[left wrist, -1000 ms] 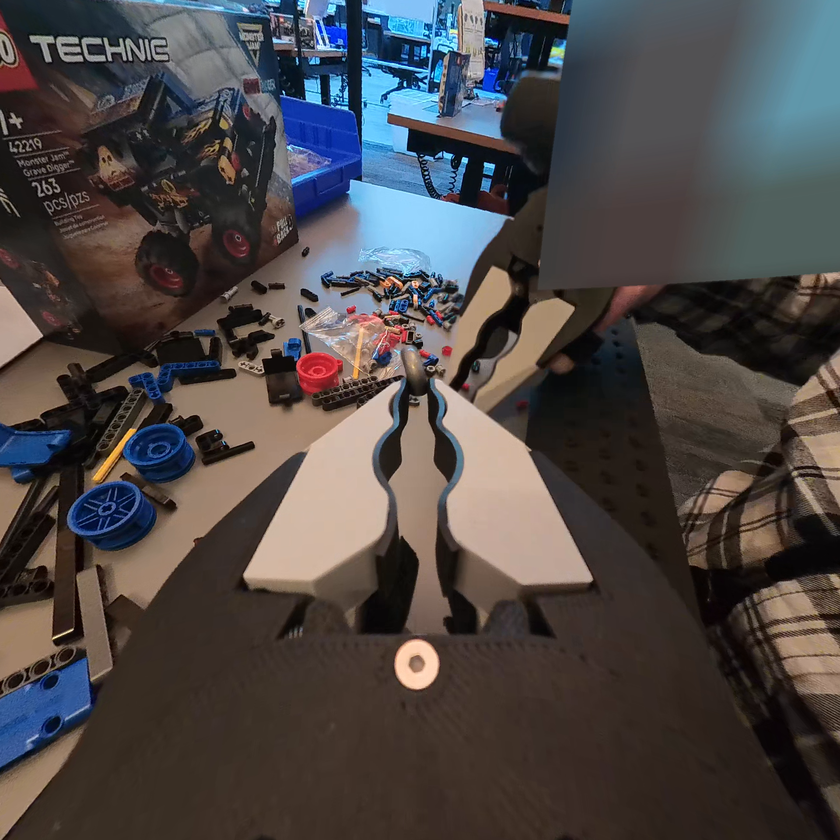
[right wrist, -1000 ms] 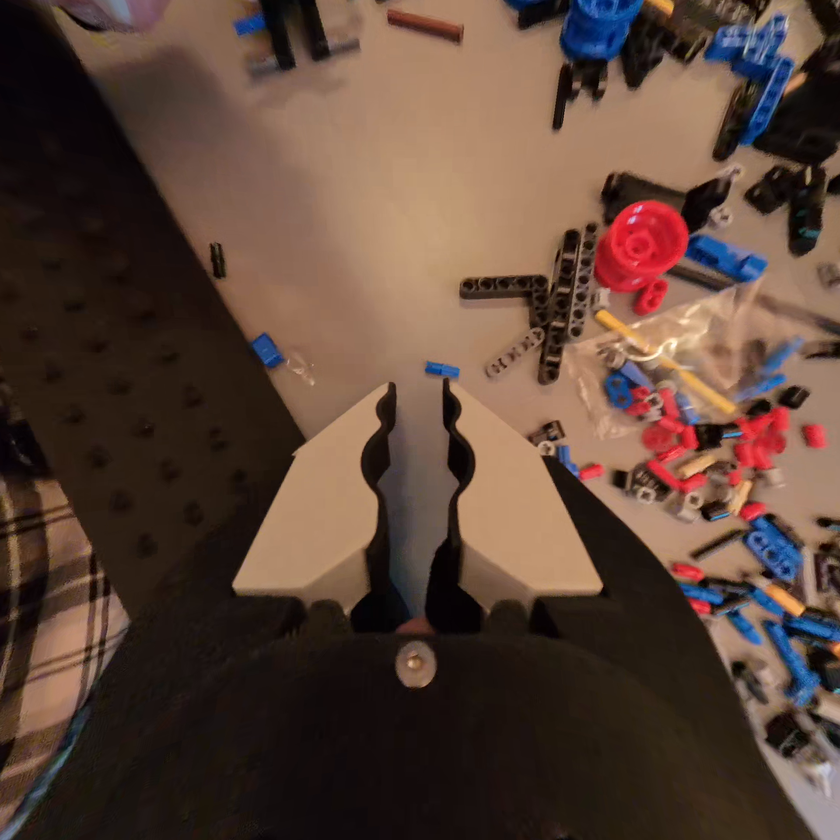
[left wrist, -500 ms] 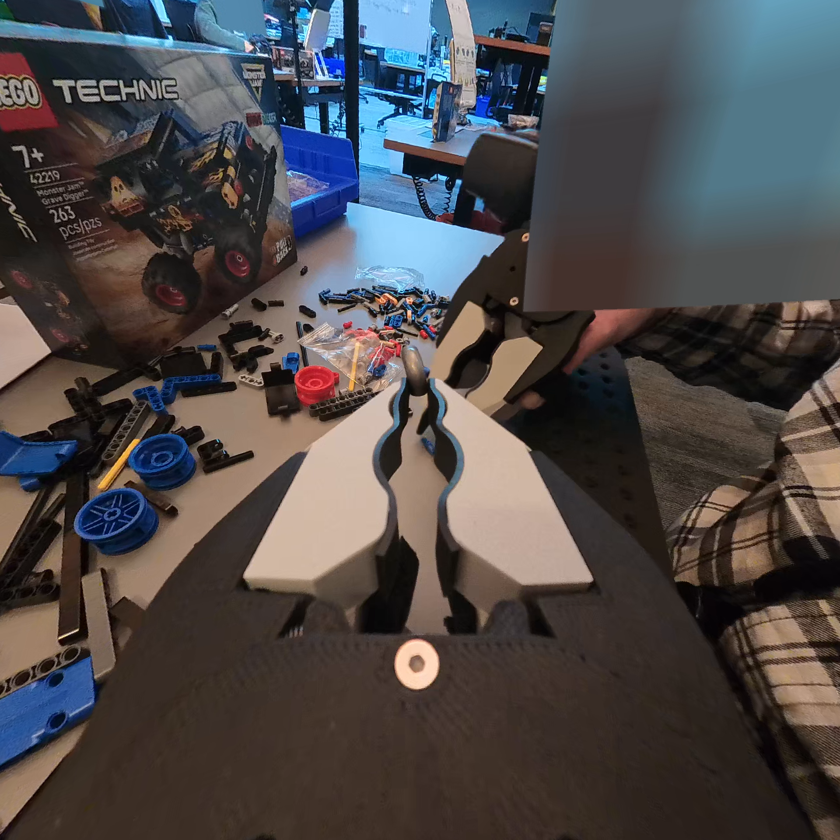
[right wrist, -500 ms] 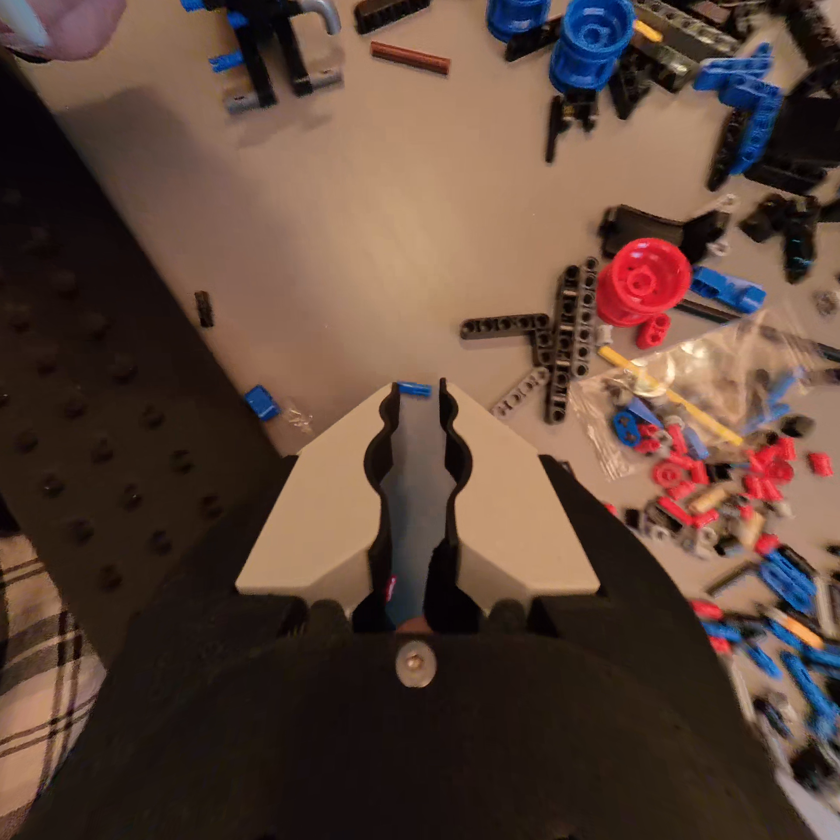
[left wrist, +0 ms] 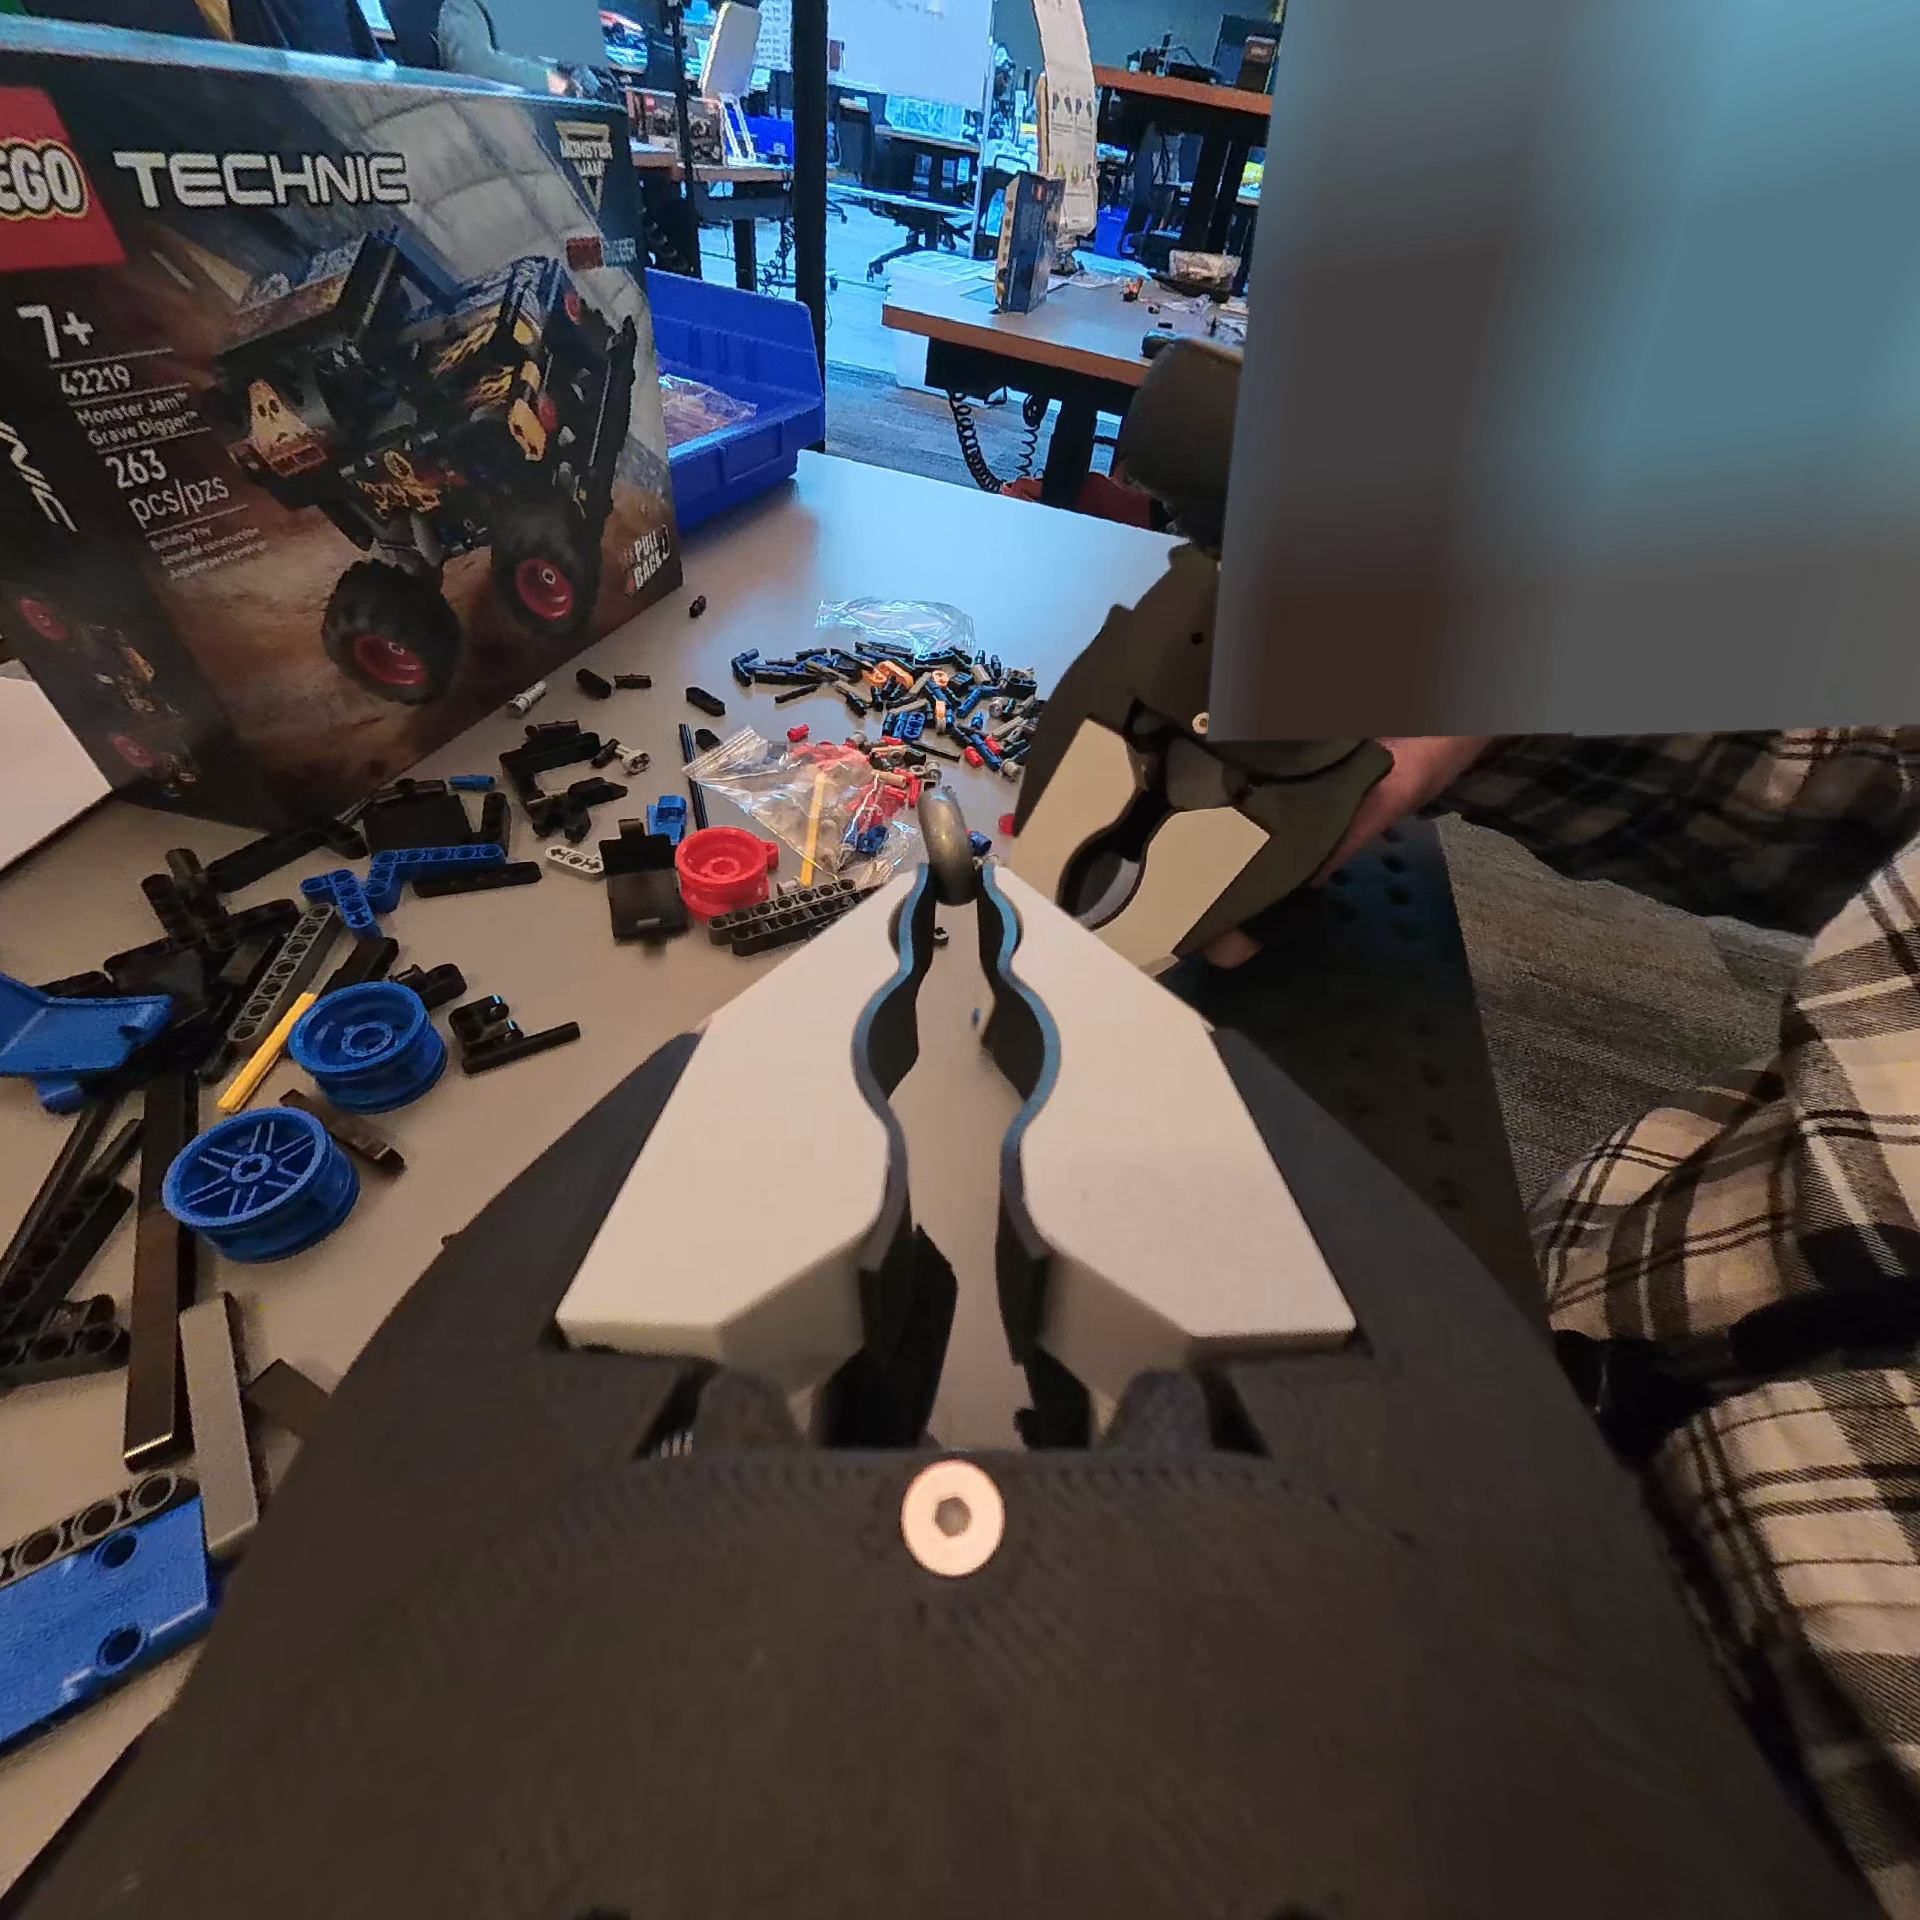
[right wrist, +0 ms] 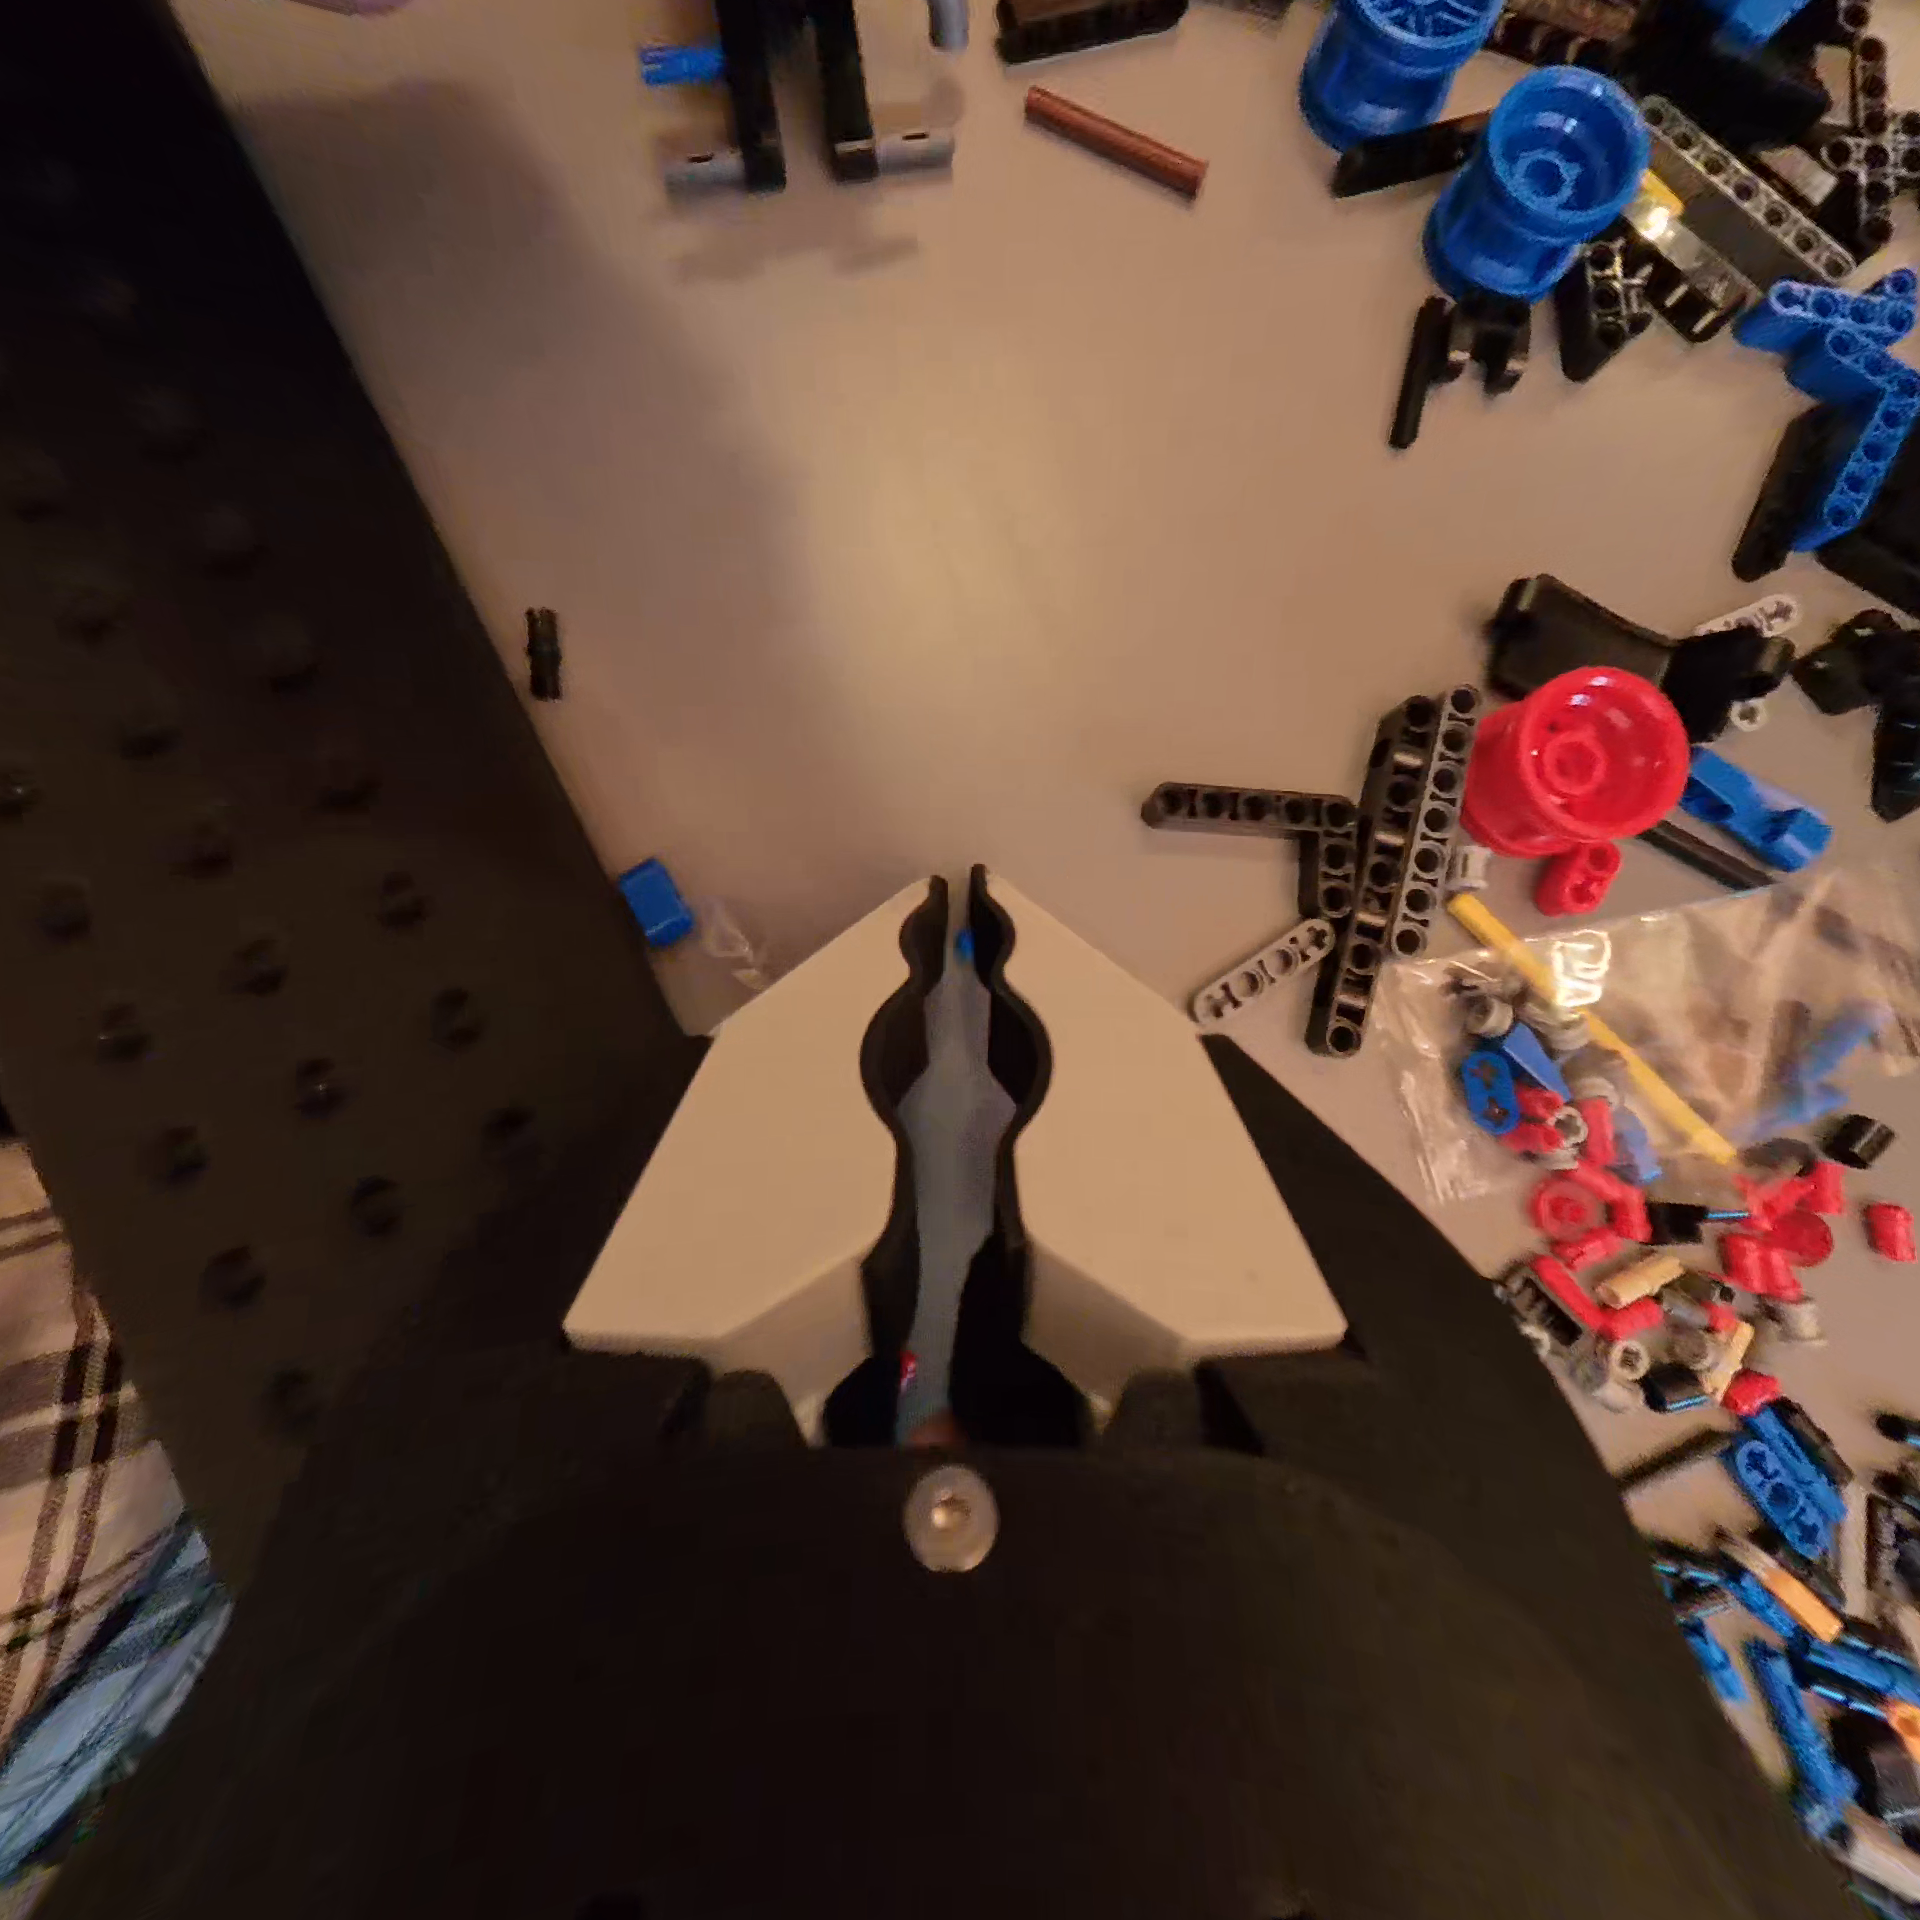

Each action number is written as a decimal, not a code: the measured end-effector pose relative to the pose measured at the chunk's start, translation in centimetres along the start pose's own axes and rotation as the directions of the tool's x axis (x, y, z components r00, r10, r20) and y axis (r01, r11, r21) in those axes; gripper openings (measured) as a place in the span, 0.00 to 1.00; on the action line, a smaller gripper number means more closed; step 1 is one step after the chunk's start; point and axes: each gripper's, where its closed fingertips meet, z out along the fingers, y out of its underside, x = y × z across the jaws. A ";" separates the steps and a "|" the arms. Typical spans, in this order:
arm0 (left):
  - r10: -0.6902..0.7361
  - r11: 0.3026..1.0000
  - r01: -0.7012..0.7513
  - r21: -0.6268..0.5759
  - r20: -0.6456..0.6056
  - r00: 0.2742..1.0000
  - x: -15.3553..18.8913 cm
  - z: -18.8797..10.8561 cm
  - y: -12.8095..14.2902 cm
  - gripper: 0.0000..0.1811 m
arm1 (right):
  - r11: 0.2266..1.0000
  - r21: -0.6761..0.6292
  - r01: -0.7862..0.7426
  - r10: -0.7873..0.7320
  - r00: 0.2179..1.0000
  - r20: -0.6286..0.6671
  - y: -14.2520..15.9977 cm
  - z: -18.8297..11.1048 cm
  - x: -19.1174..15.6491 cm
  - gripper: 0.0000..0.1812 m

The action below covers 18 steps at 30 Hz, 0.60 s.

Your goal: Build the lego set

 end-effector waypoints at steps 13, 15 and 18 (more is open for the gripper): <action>-0.003 1.000 0.003 -0.007 -0.004 1.000 0.0 0.3 0.1 0.03 | 0.992 0.000 0.128 -0.128 0.992 -0.011 1.0 -2.8 1.5 0.10; -0.002 1.000 0.002 -0.013 -0.005 1.000 0.0 0.4 0.2 0.03 | 0.981 -0.015 0.194 -0.194 0.981 -0.004 1.1 -1.8 1.6 0.11; -0.005 1.000 0.005 -0.020 -0.005 1.000 0.0 0.4 0.5 0.03 | 0.976 0.011 0.219 -0.219 0.972 0.083 0.9 -0.8 1.0 0.10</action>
